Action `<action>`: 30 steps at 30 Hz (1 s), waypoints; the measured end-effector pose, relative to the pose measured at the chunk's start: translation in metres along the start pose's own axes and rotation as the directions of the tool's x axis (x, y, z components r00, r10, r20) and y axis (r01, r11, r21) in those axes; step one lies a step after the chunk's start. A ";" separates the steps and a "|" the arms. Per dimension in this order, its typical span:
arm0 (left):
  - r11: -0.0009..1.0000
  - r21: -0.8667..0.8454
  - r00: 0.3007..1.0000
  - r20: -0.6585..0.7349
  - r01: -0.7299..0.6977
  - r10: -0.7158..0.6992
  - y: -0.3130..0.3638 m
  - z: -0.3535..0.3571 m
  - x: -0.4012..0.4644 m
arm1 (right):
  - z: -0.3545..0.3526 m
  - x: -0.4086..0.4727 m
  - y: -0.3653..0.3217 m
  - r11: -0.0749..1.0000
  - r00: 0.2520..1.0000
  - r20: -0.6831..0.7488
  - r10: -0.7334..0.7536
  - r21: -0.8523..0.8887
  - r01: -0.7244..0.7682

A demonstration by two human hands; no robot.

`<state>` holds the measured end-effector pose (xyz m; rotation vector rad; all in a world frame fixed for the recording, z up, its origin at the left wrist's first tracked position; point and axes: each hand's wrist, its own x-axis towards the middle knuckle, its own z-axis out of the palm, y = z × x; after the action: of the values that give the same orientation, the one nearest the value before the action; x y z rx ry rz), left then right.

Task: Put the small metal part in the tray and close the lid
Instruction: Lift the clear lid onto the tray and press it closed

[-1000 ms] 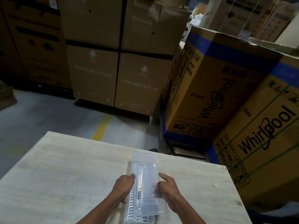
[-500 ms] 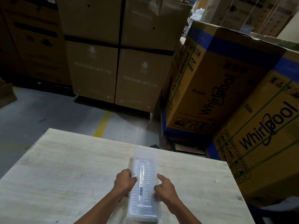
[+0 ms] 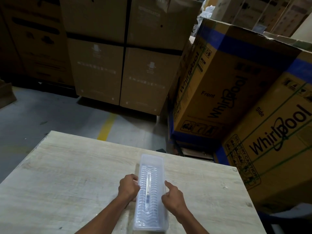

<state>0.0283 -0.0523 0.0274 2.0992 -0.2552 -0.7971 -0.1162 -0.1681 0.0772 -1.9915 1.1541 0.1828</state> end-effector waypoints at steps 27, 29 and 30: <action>0.979 0.018 0.974 0.107 -0.204 0.200 -0.004 -0.003 -0.019 | 0.006 0.014 0.024 0.979 0.981 -0.191 -0.041 0.187 0.078; 0.969 0.055 0.967 0.094 -0.241 0.235 -0.008 -0.004 -0.020 | 0.007 0.015 0.027 0.982 0.976 -0.210 -0.060 0.165 0.096; 0.962 0.077 0.964 0.080 -0.261 0.255 -0.009 -0.004 -0.021 | 0.008 0.016 0.028 0.982 0.974 -0.217 -0.065 0.158 0.101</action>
<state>0.0132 -0.0346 0.0312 2.0664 -0.5990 -0.7123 -0.1272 -0.1798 0.0479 -1.9378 1.1733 -0.1691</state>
